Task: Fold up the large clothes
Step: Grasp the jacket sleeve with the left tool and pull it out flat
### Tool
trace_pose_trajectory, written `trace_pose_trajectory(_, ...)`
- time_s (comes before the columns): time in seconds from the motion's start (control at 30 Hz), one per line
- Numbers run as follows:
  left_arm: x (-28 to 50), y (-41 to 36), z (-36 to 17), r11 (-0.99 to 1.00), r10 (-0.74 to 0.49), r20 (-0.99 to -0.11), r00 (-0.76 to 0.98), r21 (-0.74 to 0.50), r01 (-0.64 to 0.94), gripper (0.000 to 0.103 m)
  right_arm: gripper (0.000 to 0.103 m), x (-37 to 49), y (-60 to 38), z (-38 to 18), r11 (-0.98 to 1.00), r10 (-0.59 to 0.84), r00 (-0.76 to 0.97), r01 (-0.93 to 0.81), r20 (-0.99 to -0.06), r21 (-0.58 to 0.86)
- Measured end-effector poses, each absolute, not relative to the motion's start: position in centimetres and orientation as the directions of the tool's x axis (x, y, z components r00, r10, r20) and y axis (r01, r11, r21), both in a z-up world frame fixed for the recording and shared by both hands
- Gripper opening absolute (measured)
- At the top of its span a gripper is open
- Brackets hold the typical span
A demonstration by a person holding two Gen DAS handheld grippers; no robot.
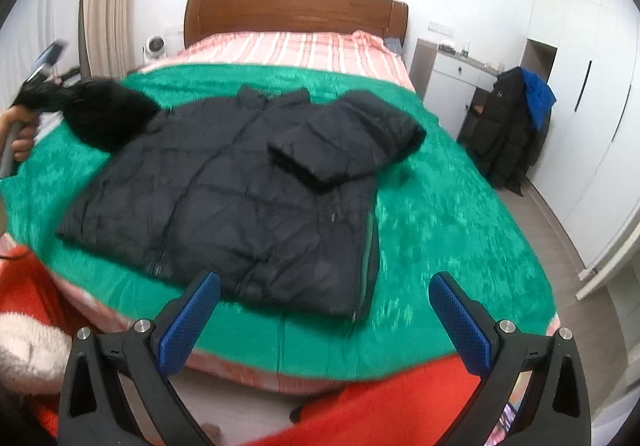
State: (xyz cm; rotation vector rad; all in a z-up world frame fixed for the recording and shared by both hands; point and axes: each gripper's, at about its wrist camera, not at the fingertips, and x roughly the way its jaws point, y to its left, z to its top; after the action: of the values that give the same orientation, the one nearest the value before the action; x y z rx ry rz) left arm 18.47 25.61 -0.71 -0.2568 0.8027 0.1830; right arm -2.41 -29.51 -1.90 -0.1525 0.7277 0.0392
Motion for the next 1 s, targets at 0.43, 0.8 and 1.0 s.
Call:
trace_pose_trajectory(0.43, 11.0, 45.3, -11.6, 0.615, 0.315, -0.864, 0.393, -0.13, -0.778, 0.071, 0.103, 15.6, -27.1, -8.1, 0.874, 0.18, 0.669, -0.445, -0.721, -0.195)
trace_pose_trajectory(0.8, 6.5, 35.2, -8.6, 0.794, 0.235, -0.828, 0.509, -0.138, -0.592, 0.077, 0.014, 24.0, -39.0, -3.0, 0.992, 0.115, 0.702, -0.112, -0.703, 0.051)
trace_pose_trajectory(1.0, 7.2, 29.5, -7.4, 0.882, 0.197, -0.802, 0.563, -0.106, -0.459, 0.082, 0.014, 20.3, -58.2, 2.0, 0.93, -0.229, 0.707, 0.363, -0.669, 0.065)
